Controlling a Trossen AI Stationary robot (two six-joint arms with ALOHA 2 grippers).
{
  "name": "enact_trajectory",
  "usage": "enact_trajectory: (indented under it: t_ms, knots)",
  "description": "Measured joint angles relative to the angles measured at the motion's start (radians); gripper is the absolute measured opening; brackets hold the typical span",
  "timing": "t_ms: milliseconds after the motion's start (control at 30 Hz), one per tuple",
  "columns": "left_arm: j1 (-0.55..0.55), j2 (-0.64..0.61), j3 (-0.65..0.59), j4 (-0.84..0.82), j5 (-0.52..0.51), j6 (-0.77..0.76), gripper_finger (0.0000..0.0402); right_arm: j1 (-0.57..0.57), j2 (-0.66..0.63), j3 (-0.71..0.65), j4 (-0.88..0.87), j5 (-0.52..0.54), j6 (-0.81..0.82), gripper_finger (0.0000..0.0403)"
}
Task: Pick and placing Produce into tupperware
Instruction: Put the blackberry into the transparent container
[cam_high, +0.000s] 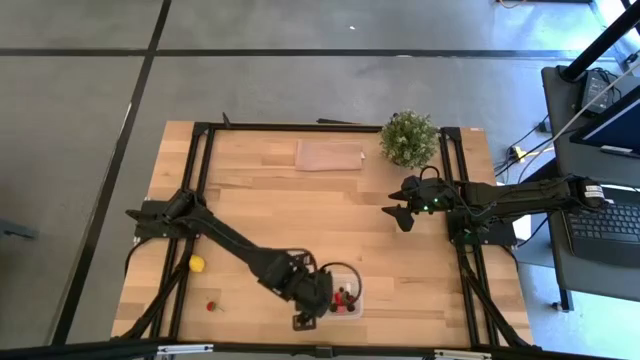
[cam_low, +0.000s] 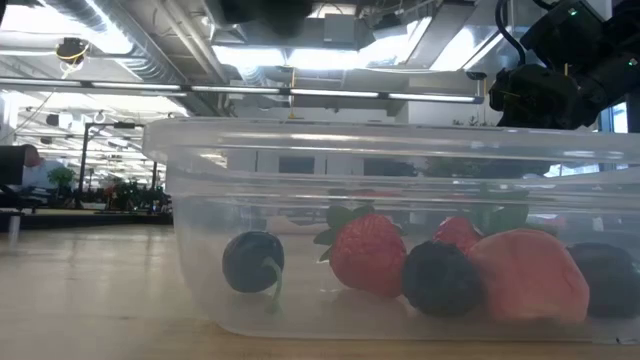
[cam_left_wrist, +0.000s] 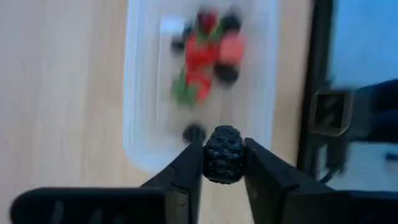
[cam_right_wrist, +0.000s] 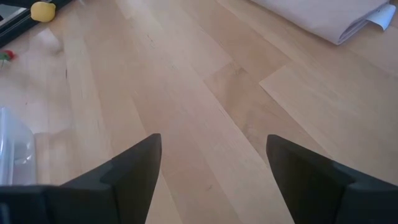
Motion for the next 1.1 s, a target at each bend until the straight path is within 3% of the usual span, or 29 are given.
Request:
enact_trajectory:
  t_ms: [400, 667, 867, 1100]
  knots:
    - [0.108, -0.002, -0.002, 0.009, 0.044, 0.118, 0.0085, 0.000, 0.000, 0.000, 0.000, 0.000, 0.003, 0.0291]
    - [0.099, 0.023, -0.002, 0.041, 0.050, 0.147, 0.0092, 0.000, 0.000, 0.000, 0.000, 0.000, 0.003, 0.0291]
    - [0.091, 0.114, -0.004, 0.041, 0.127, 0.144, 0.0088, 0.000, 0.000, 0.000, 0.000, 0.000, 0.002, 0.0291]
    - [0.096, 0.128, -0.004, 0.049, 0.122, 0.112, 0.0116, 0.000, 0.000, -0.036, 0.012, 0.000, 0.023, 0.0291]
